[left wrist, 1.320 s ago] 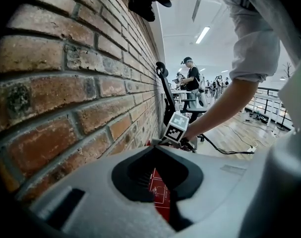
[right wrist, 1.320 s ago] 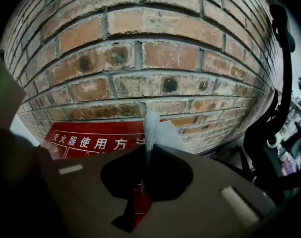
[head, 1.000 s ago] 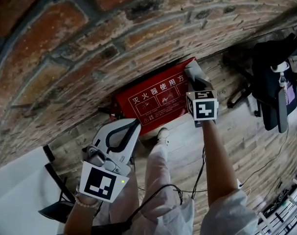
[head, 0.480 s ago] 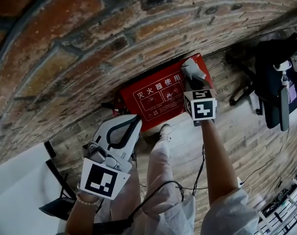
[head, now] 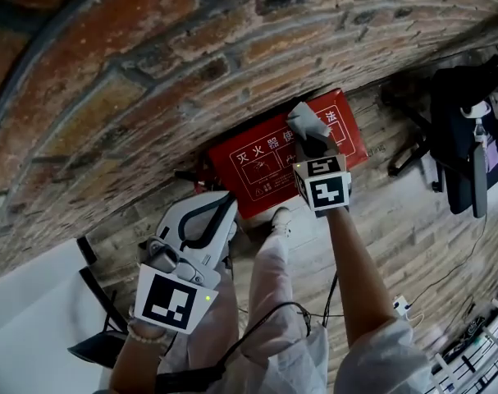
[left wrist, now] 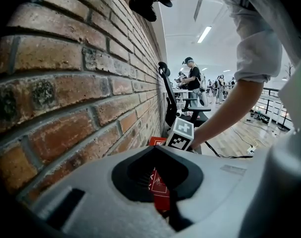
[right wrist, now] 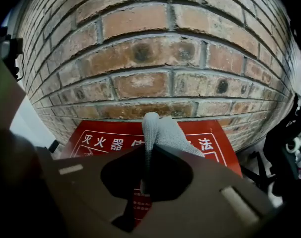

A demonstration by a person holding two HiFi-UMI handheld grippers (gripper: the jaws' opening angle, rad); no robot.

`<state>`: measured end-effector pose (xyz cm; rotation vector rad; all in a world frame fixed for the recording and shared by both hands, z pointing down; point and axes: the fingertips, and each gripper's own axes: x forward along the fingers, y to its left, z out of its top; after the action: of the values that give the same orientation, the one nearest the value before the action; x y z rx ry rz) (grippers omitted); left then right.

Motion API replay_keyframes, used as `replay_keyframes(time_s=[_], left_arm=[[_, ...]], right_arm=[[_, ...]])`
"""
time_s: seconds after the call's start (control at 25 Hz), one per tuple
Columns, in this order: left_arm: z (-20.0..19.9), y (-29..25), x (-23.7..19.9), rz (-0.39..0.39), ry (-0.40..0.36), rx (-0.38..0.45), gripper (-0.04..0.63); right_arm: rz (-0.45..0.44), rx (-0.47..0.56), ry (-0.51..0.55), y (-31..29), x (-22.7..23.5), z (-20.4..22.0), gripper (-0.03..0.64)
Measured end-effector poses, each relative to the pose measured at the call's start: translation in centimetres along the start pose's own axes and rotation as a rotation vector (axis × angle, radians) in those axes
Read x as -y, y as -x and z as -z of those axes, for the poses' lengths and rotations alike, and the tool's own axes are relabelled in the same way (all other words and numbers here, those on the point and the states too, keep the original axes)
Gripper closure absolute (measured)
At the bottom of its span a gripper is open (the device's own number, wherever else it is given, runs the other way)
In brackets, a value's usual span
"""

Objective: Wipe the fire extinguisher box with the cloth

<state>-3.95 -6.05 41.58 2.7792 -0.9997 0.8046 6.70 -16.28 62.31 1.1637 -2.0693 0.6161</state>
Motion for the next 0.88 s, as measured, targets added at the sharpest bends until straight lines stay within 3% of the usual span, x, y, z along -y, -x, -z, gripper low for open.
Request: replay_keyframes(time_s=[0.88], left_arm=[[1.5,1.6,-0.3,-0.015,0.013,-0.013,0.598]], right_arm=[[-0.182,-0.006,0.118,-1.3,-11.7,-0.1,0.598]])
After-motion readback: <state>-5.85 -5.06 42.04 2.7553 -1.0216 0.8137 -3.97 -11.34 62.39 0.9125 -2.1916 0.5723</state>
